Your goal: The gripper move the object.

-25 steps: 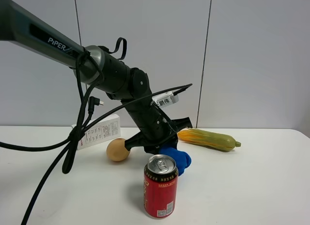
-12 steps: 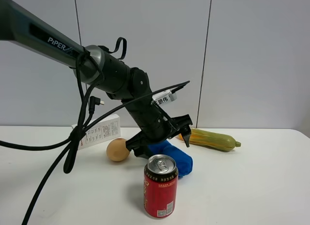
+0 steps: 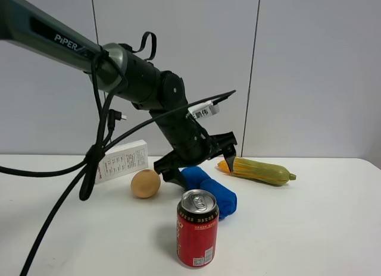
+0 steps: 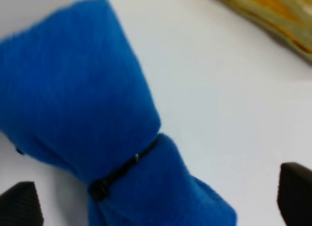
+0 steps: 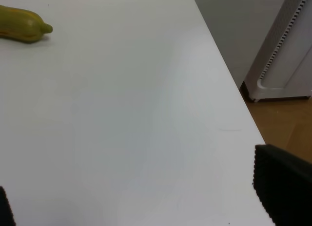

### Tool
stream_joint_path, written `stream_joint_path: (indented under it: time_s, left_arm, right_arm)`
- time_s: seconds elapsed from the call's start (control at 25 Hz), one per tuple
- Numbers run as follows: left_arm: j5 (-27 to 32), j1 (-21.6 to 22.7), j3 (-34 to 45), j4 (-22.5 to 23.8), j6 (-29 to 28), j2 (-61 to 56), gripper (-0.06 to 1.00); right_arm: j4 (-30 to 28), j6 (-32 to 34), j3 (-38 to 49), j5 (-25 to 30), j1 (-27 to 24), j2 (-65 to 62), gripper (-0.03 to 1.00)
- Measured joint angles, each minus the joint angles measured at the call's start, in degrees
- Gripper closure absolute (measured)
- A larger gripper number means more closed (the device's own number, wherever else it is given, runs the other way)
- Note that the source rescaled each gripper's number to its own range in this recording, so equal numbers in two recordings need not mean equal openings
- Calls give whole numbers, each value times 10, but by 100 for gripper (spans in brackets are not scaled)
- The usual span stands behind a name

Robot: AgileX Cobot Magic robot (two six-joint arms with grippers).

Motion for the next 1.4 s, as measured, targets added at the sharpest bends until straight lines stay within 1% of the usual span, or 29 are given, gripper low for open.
stream_joint_path:
  time_s: [0.08, 0.16, 0.32, 0.44, 0.52, 0.72, 1.0, 1.08, 1.2, 1.28, 1.4]
  left_arm:
    - [8, 0, -3, 26, 4, -21, 1]
    - [14, 0, -3, 54, 22, -42, 1]
    - [23, 4, -4, 125, 72, -90, 1]
    - [26, 15, -4, 159, 94, -124, 1]
    - [33, 31, -4, 176, 101, -142, 1]
    - [52, 88, -4, 200, 104, -164, 1]
    - [99, 165, -4, 215, 104, -186, 1]
    - [118, 181, -4, 228, 104, -191, 1]
    - [146, 202, -4, 261, 105, -201, 1]
    - [154, 212, -4, 279, 106, -209, 1]
    - [158, 222, -4, 301, 106, -229, -3]
  right_arm:
    - [0, 0, 0, 0, 0, 0, -3]
    - [0, 0, 0, 0, 0, 0, -3]
    - [0, 0, 0, 0, 0, 0, -3]
    - [0, 0, 0, 0, 0, 0, -3]
    - [0, 0, 0, 0, 0, 0, -3]
    - [0, 0, 0, 0, 0, 0, -3]
    - [0, 0, 0, 0, 0, 0, -3]
    - [0, 0, 0, 0, 0, 0, -3]
    - [0, 0, 0, 0, 0, 0, -3]
    - [0, 0, 0, 0, 0, 0, -3]
    - [0, 0, 0, 0, 0, 0, -3]
